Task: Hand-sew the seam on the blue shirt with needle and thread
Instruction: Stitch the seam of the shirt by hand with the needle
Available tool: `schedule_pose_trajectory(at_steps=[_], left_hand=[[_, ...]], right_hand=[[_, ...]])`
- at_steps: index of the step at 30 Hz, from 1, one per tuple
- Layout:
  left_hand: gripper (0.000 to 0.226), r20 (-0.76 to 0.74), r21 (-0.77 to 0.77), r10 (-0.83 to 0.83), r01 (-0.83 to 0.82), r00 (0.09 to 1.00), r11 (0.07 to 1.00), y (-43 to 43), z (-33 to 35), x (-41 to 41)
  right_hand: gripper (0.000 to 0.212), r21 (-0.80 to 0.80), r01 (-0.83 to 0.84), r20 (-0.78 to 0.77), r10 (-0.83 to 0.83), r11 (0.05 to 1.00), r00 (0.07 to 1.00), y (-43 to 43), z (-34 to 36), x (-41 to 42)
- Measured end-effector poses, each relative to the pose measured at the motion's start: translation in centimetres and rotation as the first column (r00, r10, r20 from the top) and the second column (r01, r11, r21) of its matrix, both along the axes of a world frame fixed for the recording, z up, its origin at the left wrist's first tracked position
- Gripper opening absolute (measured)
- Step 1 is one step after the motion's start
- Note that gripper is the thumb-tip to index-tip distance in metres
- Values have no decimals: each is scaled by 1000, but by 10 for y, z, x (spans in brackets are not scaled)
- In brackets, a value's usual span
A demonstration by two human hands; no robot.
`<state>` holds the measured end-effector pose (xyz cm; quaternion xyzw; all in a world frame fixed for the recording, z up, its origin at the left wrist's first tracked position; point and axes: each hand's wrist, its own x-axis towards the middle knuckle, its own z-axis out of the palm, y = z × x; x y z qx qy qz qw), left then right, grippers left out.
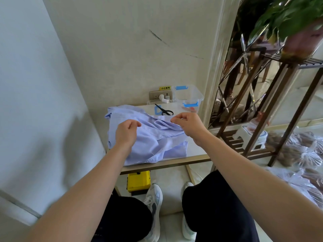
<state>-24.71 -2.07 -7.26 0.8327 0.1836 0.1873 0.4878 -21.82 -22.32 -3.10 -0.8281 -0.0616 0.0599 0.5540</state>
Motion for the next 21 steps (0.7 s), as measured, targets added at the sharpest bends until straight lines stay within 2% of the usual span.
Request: schedule_pose_trajectory(at_steps=[6,8,9,11,13,14,16,18,21], left_hand=[[29,-107,35,55,-52,993,998,10,-13,0],[28,-111,142,49,-33,993,989,9,-14,1],[35,-68,223,50,-34,996,974,8,-13,1],[41,137,294,-29,-13,990,956,-1,-5,-2],[35,258,257,-197,130,946,958,-17,6,-5],[31,233,195,-279,236,932,952,-26,12,-6],[25,127,-46,-415,423,901,905,-41,20,-7],[25,42,-214,-490,487,871,847,-50,21,-7],[28,-32,-83,-466,463,884,883,-52,16,-9]], right_hand=[[14,-11,-37,-20,37,999,999,2,2,1],[12,-20,-63,-20,63,998,998,3,2,1],[12,-27,-71,-20,71,997,997,4,3,1],[13,-40,-78,-17,77,996,997,4,3,1],[12,-38,-84,-5,84,996,996,3,3,0],[11,-40,-85,-2,85,996,996,4,3,0],[12,-43,-86,2,86,995,996,5,2,-1],[14,-49,-86,13,86,995,996,5,1,-1],[17,-79,-88,17,89,993,996,2,2,-2]])
